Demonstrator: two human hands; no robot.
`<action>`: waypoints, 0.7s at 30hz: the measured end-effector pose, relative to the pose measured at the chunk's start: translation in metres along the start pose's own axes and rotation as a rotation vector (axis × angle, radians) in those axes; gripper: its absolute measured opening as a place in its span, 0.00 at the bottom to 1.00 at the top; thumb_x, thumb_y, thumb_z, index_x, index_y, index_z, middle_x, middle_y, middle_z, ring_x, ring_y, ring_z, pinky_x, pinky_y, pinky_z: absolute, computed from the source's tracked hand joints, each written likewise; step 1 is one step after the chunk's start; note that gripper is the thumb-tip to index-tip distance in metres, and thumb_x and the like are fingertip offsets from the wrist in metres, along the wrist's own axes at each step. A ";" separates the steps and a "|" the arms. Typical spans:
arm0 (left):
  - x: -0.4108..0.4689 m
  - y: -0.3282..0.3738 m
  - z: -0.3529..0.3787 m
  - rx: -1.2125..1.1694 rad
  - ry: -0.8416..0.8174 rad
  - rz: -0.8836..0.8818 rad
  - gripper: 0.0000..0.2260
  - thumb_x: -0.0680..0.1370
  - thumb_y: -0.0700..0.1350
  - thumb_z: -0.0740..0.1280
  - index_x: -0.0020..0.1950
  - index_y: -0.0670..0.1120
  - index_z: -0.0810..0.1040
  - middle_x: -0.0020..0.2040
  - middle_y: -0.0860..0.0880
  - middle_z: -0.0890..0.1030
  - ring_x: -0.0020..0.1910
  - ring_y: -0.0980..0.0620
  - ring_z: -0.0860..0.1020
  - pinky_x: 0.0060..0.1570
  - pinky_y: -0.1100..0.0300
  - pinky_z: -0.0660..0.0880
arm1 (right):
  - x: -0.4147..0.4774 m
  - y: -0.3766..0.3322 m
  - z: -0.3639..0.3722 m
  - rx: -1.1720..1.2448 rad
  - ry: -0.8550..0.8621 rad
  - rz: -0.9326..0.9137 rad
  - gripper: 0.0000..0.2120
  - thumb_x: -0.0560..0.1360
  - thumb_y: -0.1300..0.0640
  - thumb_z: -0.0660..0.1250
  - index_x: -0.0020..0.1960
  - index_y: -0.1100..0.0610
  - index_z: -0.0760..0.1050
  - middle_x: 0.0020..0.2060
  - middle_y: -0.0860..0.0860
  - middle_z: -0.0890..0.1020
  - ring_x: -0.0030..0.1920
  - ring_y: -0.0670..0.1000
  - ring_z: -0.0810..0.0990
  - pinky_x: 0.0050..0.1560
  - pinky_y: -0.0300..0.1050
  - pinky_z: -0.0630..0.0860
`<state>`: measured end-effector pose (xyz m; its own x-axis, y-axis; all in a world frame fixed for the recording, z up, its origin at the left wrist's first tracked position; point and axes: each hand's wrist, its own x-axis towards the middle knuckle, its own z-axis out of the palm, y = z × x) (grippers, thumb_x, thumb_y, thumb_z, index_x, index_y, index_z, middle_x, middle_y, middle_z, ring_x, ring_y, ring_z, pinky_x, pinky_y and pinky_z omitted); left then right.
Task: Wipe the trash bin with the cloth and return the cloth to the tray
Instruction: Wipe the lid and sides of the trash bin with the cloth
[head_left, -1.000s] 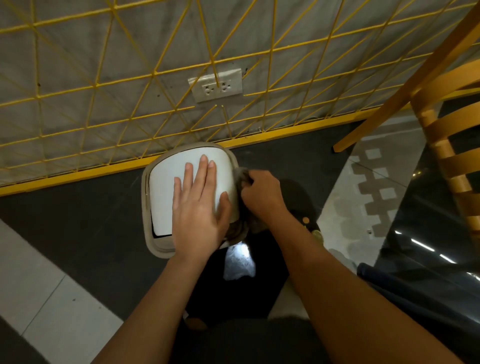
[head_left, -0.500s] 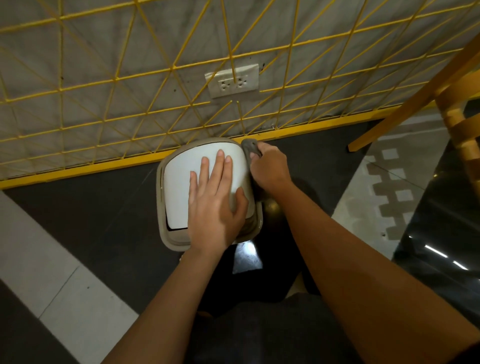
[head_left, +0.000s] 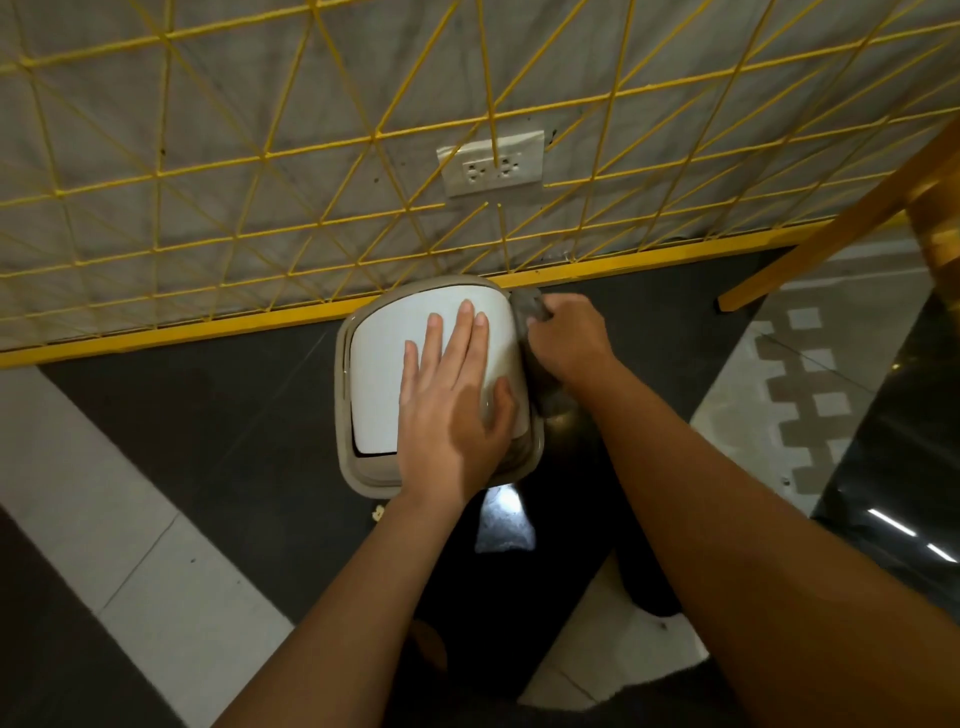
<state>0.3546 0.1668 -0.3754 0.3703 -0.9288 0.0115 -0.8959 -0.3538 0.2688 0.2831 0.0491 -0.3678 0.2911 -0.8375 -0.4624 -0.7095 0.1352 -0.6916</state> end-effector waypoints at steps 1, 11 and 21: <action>0.001 0.000 0.000 -0.002 -0.001 0.002 0.29 0.74 0.52 0.49 0.74 0.45 0.59 0.75 0.48 0.58 0.75 0.45 0.52 0.71 0.52 0.45 | 0.006 -0.004 0.000 0.017 0.001 0.008 0.14 0.78 0.57 0.59 0.56 0.65 0.76 0.56 0.61 0.78 0.58 0.60 0.75 0.52 0.44 0.70; 0.001 0.002 0.001 -0.040 0.066 -0.003 0.25 0.74 0.50 0.55 0.70 0.43 0.66 0.72 0.46 0.66 0.73 0.42 0.60 0.70 0.49 0.52 | -0.040 0.027 0.011 -0.083 0.022 0.025 0.12 0.77 0.61 0.58 0.59 0.61 0.75 0.55 0.60 0.80 0.56 0.60 0.77 0.57 0.50 0.72; -0.001 0.000 0.003 -0.028 0.013 0.009 0.27 0.75 0.51 0.52 0.72 0.42 0.64 0.74 0.45 0.63 0.74 0.41 0.58 0.71 0.45 0.53 | -0.096 0.051 0.030 0.095 0.114 0.103 0.12 0.78 0.64 0.56 0.58 0.63 0.75 0.50 0.58 0.82 0.47 0.51 0.79 0.41 0.29 0.68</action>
<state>0.3540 0.1671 -0.3780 0.3653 -0.9305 0.0263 -0.8920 -0.3418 0.2959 0.2380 0.1529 -0.3757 0.1414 -0.8708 -0.4709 -0.6665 0.2680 -0.6957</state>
